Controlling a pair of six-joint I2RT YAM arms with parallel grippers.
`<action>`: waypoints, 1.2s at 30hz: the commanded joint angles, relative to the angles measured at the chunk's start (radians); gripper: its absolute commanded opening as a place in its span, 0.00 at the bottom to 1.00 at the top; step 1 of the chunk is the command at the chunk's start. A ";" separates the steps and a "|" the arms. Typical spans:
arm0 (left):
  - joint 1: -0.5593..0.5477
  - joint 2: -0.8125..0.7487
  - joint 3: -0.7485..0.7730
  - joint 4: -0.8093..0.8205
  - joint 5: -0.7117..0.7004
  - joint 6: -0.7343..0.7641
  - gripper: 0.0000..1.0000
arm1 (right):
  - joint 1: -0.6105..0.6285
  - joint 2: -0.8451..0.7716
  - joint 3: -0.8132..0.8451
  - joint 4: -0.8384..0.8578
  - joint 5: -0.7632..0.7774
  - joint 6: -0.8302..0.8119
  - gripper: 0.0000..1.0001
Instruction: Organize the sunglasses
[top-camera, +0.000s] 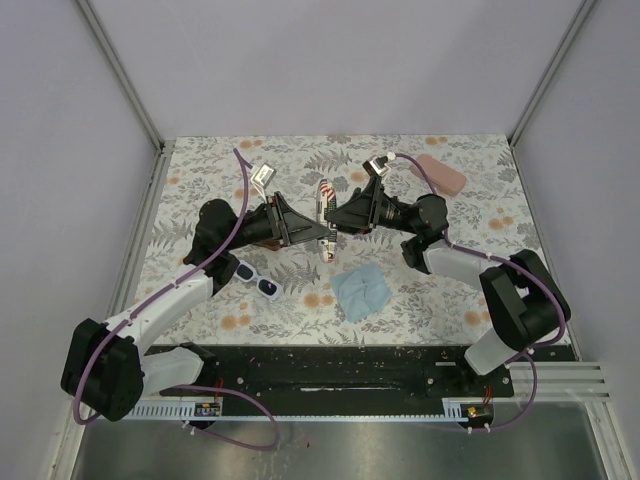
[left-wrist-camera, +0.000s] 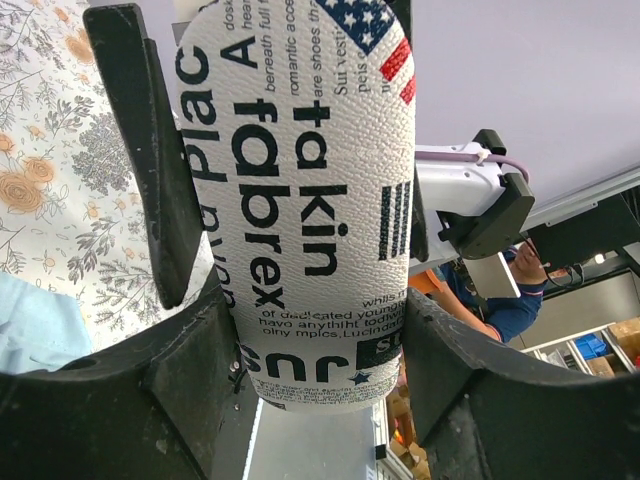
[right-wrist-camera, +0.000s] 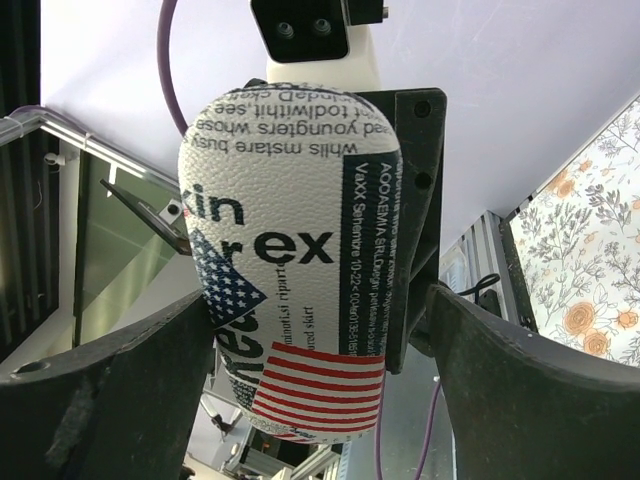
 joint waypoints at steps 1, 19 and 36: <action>-0.002 -0.023 -0.003 0.086 0.024 0.003 0.39 | -0.013 -0.052 0.000 0.147 -0.007 -0.006 0.90; -0.002 -0.044 0.033 -0.136 -0.025 0.153 0.35 | -0.014 -0.158 0.009 -0.289 0.019 -0.264 0.38; -0.100 0.048 0.136 -0.675 -0.502 0.497 0.28 | 0.035 -0.187 0.132 -1.258 0.583 -0.765 0.40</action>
